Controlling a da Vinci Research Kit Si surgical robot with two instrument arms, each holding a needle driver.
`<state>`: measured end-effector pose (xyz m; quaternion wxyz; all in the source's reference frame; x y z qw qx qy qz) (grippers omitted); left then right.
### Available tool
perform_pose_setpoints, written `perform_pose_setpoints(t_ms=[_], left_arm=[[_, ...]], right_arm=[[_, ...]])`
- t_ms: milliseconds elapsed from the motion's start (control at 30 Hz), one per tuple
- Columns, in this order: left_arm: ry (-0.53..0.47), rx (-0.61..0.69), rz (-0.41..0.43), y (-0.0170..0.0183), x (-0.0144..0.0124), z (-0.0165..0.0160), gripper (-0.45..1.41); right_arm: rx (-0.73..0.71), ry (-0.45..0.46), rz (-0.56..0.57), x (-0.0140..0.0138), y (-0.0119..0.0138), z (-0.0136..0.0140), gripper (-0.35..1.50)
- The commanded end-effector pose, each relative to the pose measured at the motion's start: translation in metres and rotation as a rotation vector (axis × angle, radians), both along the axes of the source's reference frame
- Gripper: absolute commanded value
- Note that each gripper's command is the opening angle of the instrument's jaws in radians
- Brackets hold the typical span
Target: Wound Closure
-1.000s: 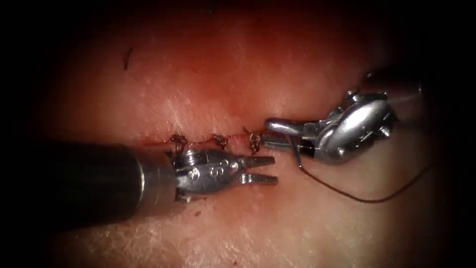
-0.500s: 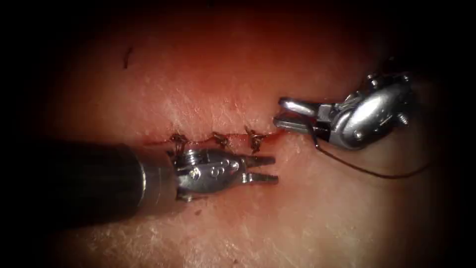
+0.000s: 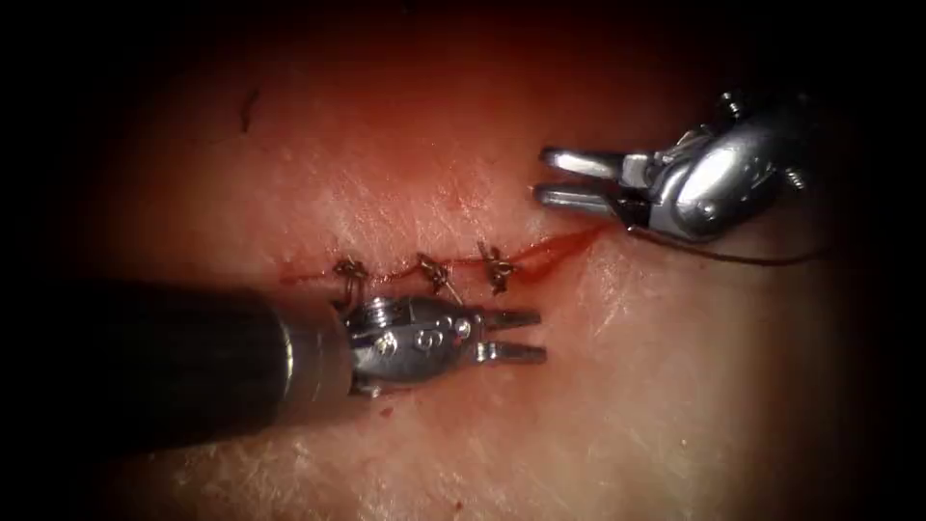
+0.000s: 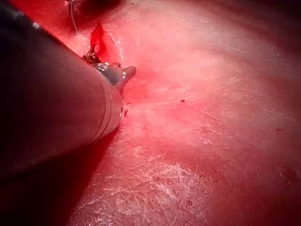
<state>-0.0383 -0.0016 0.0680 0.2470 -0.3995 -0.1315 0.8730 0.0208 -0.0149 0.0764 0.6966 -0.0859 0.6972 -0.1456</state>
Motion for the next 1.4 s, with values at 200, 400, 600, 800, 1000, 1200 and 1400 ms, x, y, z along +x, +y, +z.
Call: perform_pose_setpoints(t_ms=[200, 400, 600, 800, 1000, 1200, 1400], left_arm=[[-0.002, 0.001, 0.002, -0.0002, -0.0005, 0.0006, 0.21], [-0.003, 0.001, 0.003, -0.0002, -0.0004, 0.0006, 0.21], [-0.003, -0.004, 0.007, -0.0003, -0.0003, 0.0006, 0.21], [0.000, -0.003, 0.008, -0.0003, -0.0003, 0.0007, 0.21], [0.000, -0.008, 0.012, -0.0003, -0.0004, 0.0007, 0.21], [0.000, -0.008, 0.012, -0.0004, -0.0004, 0.0007, 0.19], [0.000, -0.008, 0.012, -0.0004, -0.0003, 0.0007, 0.19]], right_arm=[[-0.048, 0.022, -0.098, 0.0004, 0.0019, -0.0002, -0.35], [-0.083, 0.046, -0.133, 0.0009, 0.0020, -0.0003, -0.35], [-0.136, 0.065, -0.137, 0.0014, 0.0019, -0.0004, -0.35], [-0.153, 0.083, -0.169, 0.0016, 0.0025, -0.0005, -0.35], [-0.134, 0.064, -0.194, 0.0021, 0.0032, -0.0007, -0.35], [0.005, 0.037, -0.196, 0.0027, 0.0035, -0.0004, -0.35], [0.127, 0.006, -0.192, 0.0030, 0.0049, 0.0003, -0.35]])
